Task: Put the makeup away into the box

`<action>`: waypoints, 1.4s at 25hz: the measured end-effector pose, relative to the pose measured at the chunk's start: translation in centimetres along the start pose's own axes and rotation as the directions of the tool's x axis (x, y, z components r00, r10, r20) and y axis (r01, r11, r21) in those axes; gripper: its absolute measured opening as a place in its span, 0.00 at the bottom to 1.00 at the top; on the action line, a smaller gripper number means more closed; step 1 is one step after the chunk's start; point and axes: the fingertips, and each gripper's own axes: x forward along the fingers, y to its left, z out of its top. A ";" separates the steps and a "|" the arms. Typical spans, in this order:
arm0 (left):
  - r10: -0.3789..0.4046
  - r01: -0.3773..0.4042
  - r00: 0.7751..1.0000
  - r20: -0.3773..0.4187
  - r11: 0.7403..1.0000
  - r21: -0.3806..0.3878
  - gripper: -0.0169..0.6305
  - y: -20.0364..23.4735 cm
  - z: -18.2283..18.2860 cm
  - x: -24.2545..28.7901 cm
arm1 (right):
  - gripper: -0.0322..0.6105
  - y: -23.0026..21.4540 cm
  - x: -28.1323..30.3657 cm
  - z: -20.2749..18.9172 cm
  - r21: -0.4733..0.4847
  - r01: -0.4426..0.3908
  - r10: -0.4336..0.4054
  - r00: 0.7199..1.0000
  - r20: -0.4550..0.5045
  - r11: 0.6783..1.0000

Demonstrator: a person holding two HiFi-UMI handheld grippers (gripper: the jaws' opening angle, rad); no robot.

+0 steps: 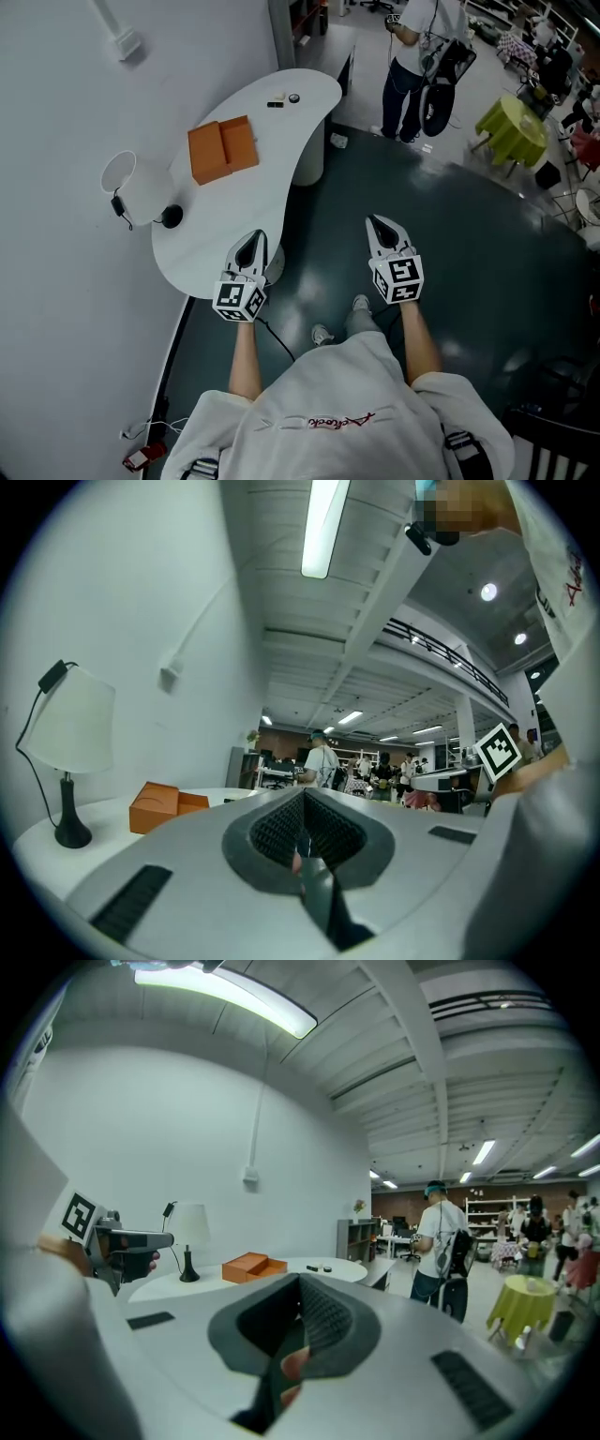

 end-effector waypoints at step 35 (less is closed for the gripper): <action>0.195 -0.194 0.979 -0.057 0.981 0.025 0.04 8.3 0.5 24.0 | 0.08 -14.1 25.6 2.0 0.059 -0.175 0.175 0.984 0.001 0.983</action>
